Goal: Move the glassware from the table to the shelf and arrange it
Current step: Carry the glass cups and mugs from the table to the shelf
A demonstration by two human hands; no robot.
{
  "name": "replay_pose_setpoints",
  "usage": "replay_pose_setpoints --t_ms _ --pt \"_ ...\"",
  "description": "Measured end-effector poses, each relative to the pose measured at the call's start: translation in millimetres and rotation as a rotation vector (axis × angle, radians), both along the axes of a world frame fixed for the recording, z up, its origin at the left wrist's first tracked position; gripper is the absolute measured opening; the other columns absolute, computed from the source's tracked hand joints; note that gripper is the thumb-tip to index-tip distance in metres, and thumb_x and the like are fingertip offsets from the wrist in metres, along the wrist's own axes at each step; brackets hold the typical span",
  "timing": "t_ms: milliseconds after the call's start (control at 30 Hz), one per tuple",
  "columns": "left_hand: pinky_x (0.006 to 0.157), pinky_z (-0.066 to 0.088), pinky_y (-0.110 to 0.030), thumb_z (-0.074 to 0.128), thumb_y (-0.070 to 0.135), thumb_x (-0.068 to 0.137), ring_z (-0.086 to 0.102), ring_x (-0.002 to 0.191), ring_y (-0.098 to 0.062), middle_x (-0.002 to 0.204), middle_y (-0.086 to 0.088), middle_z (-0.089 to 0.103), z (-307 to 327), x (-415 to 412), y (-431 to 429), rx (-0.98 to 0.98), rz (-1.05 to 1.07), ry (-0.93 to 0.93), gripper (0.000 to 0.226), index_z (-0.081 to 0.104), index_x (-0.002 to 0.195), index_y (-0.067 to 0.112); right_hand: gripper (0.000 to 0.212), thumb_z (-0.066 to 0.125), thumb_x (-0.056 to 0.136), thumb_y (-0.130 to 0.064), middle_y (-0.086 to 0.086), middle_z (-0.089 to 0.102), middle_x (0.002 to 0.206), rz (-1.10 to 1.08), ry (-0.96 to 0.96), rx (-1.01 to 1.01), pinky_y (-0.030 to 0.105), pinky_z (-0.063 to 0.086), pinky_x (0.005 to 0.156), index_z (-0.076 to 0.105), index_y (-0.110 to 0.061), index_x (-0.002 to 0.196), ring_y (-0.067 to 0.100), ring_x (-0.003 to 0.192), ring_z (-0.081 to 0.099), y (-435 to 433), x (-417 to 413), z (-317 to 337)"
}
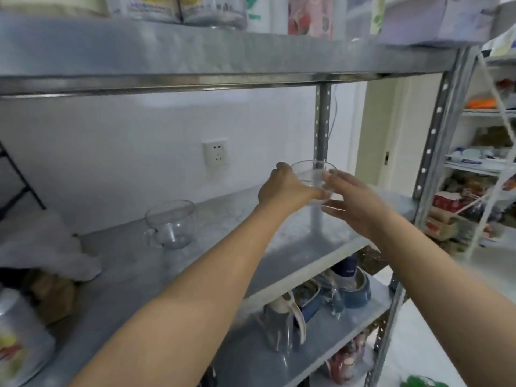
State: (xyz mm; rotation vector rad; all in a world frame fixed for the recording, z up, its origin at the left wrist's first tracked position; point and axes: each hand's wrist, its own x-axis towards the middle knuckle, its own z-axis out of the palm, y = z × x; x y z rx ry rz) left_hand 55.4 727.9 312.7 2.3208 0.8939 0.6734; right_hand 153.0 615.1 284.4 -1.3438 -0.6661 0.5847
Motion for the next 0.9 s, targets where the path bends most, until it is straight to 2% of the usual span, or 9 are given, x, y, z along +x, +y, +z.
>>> replay_pose_setpoints --t_ms 67,133,233,300,367,467,600,800,900 --pt "0.085 0.049 -0.035 0.08 0.069 0.049 0.055 0.12 -0.025 0.137 -0.003 0.05 -5.9 -17.3 21.8 -0.013 0.082 0.013 0.113 0.035 0.137 0.014 0.057 0.068 0.086 -0.048 -0.001 0.063 0.124 0.087 -0.03 -0.058 0.037 0.051 0.097 0.052 -0.024 0.135 0.022 0.106 0.066 27.6 -6.6 -3.6" --pt "0.089 0.05 -0.037 0.08 0.068 0.049 0.055 0.119 -0.026 0.135 -0.004 0.052 -13.6 -33.8 40.1 -0.025 0.149 0.034 0.111 0.035 0.135 0.013 0.058 0.07 0.086 -0.042 0.0 0.062 0.115 0.156 0.005 -0.061 0.031 0.051 0.092 0.051 -0.02 0.136 0.02 0.1 0.064 54.9 -14.6 -10.1" --pt "0.089 0.051 -0.038 0.08 0.064 0.05 0.057 0.116 -0.026 0.131 -0.004 0.053 -19.9 -54.6 61.9 -0.06 0.23 0.054 0.106 0.036 0.131 0.011 0.057 0.07 0.088 -0.033 0.004 0.059 0.112 0.215 0.047 -0.072 0.029 0.051 0.091 0.051 -0.013 0.138 0.02 0.102 0.062 89.7 -28.4 -18.0" --pt "0.089 0.05 -0.038 0.082 0.062 0.05 0.056 0.117 -0.026 0.133 -0.005 0.052 -23.0 -66.0 71.7 -0.101 0.28 0.06 0.109 0.034 0.134 0.01 0.061 0.071 0.087 -0.033 0.003 0.058 0.115 0.258 0.035 -0.088 0.031 0.053 0.094 0.05 -0.01 0.139 0.022 0.109 0.061 107.9 -35.8 -23.1" --pt "0.09 0.049 -0.037 0.083 0.061 0.049 0.054 0.121 -0.027 0.137 -0.006 0.05 -27.8 -73.9 77.7 -0.147 0.311 0.053 0.115 0.032 0.138 0.009 0.061 0.073 0.086 -0.033 0.003 0.059 0.108 0.289 0.032 -0.099 0.034 0.051 0.099 0.052 -0.006 0.137 0.02 0.104 0.062 119.8 -41.8 -26.9" --pt "0.084 0.047 -0.033 0.084 0.058 0.052 0.054 0.121 -0.028 0.137 -0.008 0.05 -36.2 -79.8 82.6 -0.185 0.352 0.041 0.114 0.031 0.138 0.007 0.048 0.072 0.086 -0.031 0.0 0.06 0.092 0.319 0.02 -0.12 0.034 0.05 0.099 0.061 -0.004 0.124 0.016 0.089 0.061 131.5 -44.6 -32.4" --pt "0.079 0.047 -0.031 0.086 0.052 0.055 0.058 0.114 -0.028 0.13 -0.01 0.056 -42.9 -82.0 85.9 -0.209 0.394 0.056 0.107 0.035 0.135 0.004 0.01 0.07 0.089 -0.024 -0.004 0.065 0.075 0.346 0.02 -0.144 0.026 0.052 0.08 0.068 -0.014 0.091 0.014 0.077 0.065 136.8 -50.0 -38.4" --pt "0.079 0.046 -0.031 0.085 0.05 0.057 0.058 0.113 -0.029 0.128 -0.011 0.056 -45.4 -85.3 85.0 -0.21 0.417 0.037 0.1 0.038 0.131 0.003 0.011 0.069 0.09 -0.022 -0.007 0.067 0.067 0.355 0.025 -0.151 0.026 0.053 0.082 0.064 -0.018 0.081 0.015 0.077 0.067 145.2 -51.9 -43.6" --pt "0.088 0.049 -0.035 0.085 0.048 0.059 0.055 0.119 -0.03 0.133 -0.013 0.051 -43.0 -81.5 82.3 -0.226 0.405 0.052 0.103 0.032 0.135 0.003 0.016 0.068 0.091 -0.022 -0.005 0.068 0.073 0.364 0.033 -0.167 0.027 0.053 0.084 0.061 -0.019 0.077 0.015 0.078 0.066 146.7 -49.6 -44.1"
